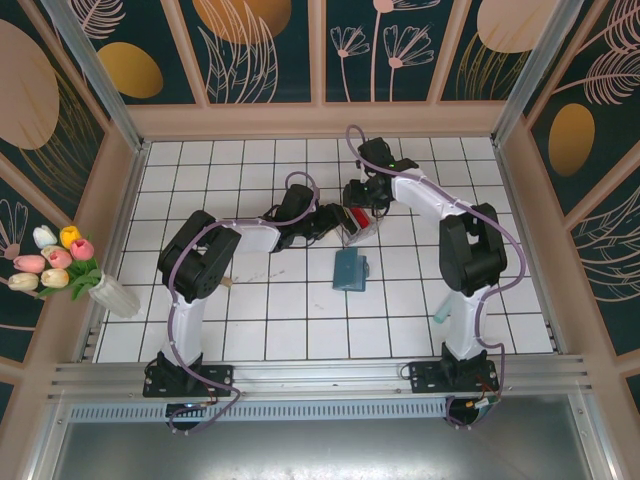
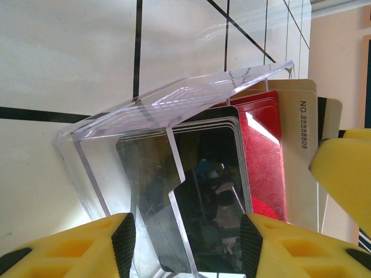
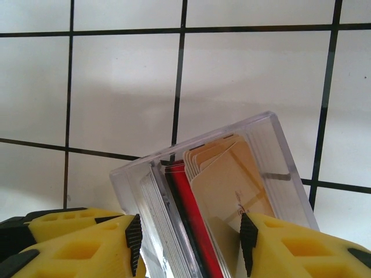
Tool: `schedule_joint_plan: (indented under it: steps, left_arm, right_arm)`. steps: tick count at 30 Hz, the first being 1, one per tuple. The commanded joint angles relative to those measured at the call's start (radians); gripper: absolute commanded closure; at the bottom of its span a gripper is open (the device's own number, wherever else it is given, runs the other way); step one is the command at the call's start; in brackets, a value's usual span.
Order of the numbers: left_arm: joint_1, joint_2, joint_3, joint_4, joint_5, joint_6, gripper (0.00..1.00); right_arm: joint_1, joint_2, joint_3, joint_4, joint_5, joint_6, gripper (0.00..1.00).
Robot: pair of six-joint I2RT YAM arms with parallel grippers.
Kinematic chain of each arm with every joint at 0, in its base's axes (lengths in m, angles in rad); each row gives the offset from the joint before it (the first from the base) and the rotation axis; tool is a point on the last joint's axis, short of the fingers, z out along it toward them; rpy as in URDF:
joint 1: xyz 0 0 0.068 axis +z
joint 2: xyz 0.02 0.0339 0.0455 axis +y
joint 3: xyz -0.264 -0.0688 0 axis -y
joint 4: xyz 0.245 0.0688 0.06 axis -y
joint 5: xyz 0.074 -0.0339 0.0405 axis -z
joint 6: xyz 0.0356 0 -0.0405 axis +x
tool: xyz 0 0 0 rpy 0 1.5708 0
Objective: Put the credit cards into the card holder
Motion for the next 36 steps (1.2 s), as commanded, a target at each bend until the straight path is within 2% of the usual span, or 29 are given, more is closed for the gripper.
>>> schedule_joint_plan:
  steps: [1,9,16,26,31,33,36]
  left_arm:
    - [0.002,0.021,0.023,0.025,0.011,-0.011,0.46]
    - [0.002,0.021,0.023,0.025,0.012,-0.011,0.46]
    - [0.003,0.022,0.024,0.025,0.013,-0.013,0.46]
    - [0.002,0.029,0.032,0.023,0.018,-0.012,0.46]
    - [0.002,0.029,0.029,0.026,0.016,-0.014,0.46]
    - [0.003,0.027,0.029,0.025,0.018,-0.012,0.46]
    - [0.003,0.029,0.031,0.026,0.018,-0.012,0.46]
  right_arm:
    - [0.014,-0.045,0.007,-0.025,-0.023,-0.004,0.51]
    - [0.014,-0.043,0.007,-0.026,-0.020,-0.002,0.54]
    - [0.012,-0.044,0.008,-0.027,-0.007,-0.002,0.63]
    - [0.012,-0.053,0.011,-0.029,-0.012,0.003,0.70]
    - [0.012,-0.054,0.012,-0.034,-0.007,0.002,0.70]
    - [0.012,-0.057,0.011,-0.029,-0.015,-0.001,0.75]
    - [0.013,-0.052,0.016,-0.035,-0.007,0.001,0.75]
